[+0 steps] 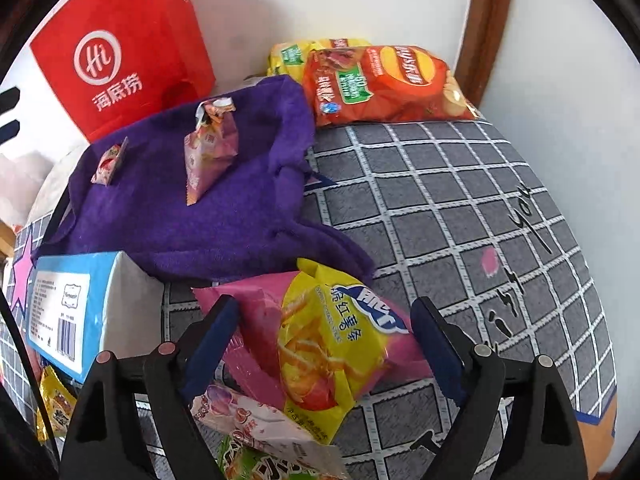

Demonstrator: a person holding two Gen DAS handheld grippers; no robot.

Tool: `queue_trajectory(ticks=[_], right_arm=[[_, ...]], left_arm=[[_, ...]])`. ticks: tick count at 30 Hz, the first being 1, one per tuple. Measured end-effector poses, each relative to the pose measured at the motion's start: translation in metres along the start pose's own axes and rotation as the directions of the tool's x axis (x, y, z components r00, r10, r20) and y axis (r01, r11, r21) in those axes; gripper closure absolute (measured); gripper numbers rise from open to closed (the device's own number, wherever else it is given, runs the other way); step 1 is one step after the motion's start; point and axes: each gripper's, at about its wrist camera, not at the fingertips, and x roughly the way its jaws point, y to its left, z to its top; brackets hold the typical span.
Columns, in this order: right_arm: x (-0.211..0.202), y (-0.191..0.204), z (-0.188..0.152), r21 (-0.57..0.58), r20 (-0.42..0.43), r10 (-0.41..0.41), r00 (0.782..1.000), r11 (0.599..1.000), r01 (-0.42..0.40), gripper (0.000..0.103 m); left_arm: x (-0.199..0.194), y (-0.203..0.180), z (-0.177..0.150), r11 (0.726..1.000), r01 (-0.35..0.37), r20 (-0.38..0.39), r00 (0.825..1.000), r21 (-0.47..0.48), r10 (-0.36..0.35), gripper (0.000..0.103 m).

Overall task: Organize snacks
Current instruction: 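Grasp the pink-yellow chip bag with the right tool while the left tool grasps the pink candy packet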

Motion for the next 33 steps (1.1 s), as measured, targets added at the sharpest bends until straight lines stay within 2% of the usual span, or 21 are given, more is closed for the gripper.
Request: queue_trajectory(ticks=[5,6,12,15,20,26,33], right_arm=[[-0.016,-0.001,-0.008,-0.052,0.025,0.017,1.000,0.999,-0.015,0.049],[-0.019,-0.003,-0.009,-0.052,0.027,0.022,0.999,0.998,-0.021,0.052],[-0.040,-0.020,-0.014,0.015,0.051,0.028,0.998,0.999,-0.029,0.057],[-0.063,-0.028,-0.021,0.070,0.102,0.051,0.993,0.996,-0.059,0.058],[-0.108,-0.034,-0.038,0.101,0.179,0.042,0.983,0.993,-0.061,0.058],[-0.144,-0.028,-0.066,0.130,0.236,0.070,0.969,0.986,-0.102,0.059],[-0.169,0.005,-0.098,0.078,0.269,0.146,0.952,0.982,-0.172,0.059]], left_arm=[[-0.001,-0.006,-0.001,1.000,-0.003,0.002,1.000,0.014,0.003,0.037],[-0.001,-0.007,-0.002,1.000,-0.005,0.002,1.000,0.016,0.005,0.037],[-0.017,-0.027,-0.007,0.998,-0.008,0.025,1.000,0.067,0.006,0.037],[-0.034,-0.037,-0.009,0.996,-0.018,0.054,0.998,0.089,0.013,0.037],[-0.055,-0.040,-0.021,0.996,-0.031,0.043,0.999,0.089,0.027,0.037],[-0.086,-0.018,-0.053,0.996,-0.071,0.039,0.997,0.052,0.069,0.037],[-0.103,0.020,-0.096,0.990,-0.138,-0.013,0.990,-0.011,0.138,0.037]])
